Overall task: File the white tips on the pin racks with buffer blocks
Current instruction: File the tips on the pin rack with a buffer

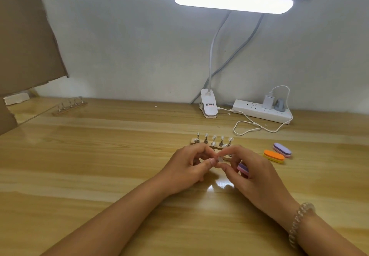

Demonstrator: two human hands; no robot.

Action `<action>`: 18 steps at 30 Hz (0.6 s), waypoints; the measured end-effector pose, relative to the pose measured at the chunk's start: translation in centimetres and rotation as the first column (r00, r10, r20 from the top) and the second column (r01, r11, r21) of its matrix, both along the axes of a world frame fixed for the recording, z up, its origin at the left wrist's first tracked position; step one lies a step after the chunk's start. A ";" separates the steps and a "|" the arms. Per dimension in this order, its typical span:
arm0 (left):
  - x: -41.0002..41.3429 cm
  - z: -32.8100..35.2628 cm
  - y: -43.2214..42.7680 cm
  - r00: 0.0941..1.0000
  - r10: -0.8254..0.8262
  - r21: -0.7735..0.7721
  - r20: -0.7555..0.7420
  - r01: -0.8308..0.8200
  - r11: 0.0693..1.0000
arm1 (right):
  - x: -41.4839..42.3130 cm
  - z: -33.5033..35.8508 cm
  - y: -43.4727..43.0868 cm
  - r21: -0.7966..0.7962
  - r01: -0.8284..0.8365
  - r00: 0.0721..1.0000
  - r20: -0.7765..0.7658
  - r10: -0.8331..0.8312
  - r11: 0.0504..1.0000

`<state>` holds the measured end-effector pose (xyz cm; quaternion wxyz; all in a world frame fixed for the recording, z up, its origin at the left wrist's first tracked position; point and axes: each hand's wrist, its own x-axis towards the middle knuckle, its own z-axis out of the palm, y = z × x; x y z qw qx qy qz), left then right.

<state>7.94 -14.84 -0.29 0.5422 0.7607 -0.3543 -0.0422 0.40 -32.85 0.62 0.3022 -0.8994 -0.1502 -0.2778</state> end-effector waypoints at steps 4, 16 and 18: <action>-0.3 0.1 0.0 0.995 0.080 0.004 0.066 -0.080 0.997 | 0.1 -0.1 -0.1 0.028 0.010 1.000 0.006 -0.010 1.000; 1.4 -0.4 0.4 0.841 0.505 0.324 0.194 -0.541 0.776 | 0.2 -0.3 -0.2 0.046 0.081 0.997 -0.008 -0.081 0.996; 1.4 -0.4 0.5 0.852 0.488 0.315 0.190 -0.523 0.792 | 0.1 -0.3 -0.2 0.041 0.082 0.997 -0.006 -0.081 0.996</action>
